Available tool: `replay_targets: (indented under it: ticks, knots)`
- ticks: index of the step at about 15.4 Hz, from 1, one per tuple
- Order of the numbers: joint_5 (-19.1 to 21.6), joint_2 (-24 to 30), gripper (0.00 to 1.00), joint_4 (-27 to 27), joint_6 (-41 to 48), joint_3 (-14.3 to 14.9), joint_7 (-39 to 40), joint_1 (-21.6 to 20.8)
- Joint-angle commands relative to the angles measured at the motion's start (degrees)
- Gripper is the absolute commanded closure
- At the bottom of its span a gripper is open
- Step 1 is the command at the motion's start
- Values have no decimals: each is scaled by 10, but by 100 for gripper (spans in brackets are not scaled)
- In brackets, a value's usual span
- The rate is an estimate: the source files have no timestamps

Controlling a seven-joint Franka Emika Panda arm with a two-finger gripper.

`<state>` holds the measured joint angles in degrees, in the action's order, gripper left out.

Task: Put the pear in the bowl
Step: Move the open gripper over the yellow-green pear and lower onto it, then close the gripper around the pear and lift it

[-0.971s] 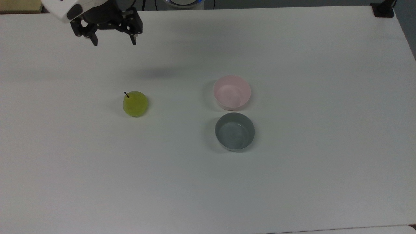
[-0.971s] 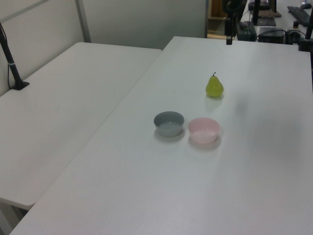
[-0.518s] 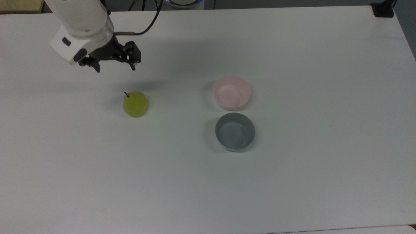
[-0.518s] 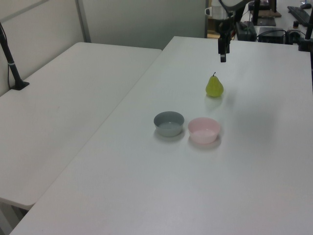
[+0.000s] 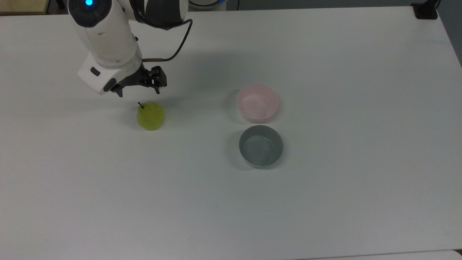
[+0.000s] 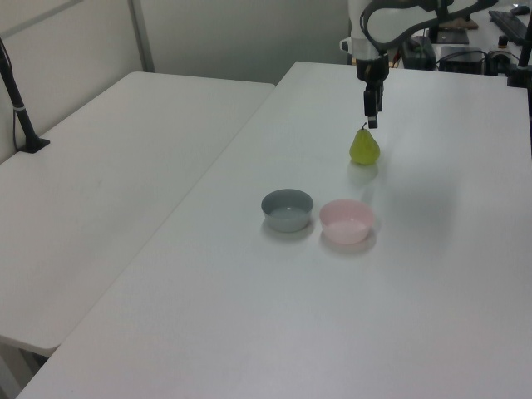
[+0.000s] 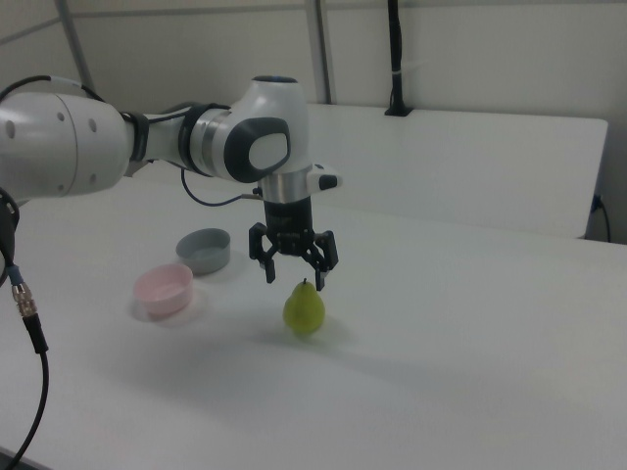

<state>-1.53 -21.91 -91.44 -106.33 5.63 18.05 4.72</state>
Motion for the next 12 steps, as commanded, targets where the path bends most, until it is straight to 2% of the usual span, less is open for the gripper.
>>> replay_targets:
  ticks: [1,9,12]
  knots:
    - [-22,-12,0,-23,-37,2,3,-15]
    - [-25,-50,0,-33,-88,2,-27,-36]
    - [-29,-50,42,-32,-87,2,-20,-33]
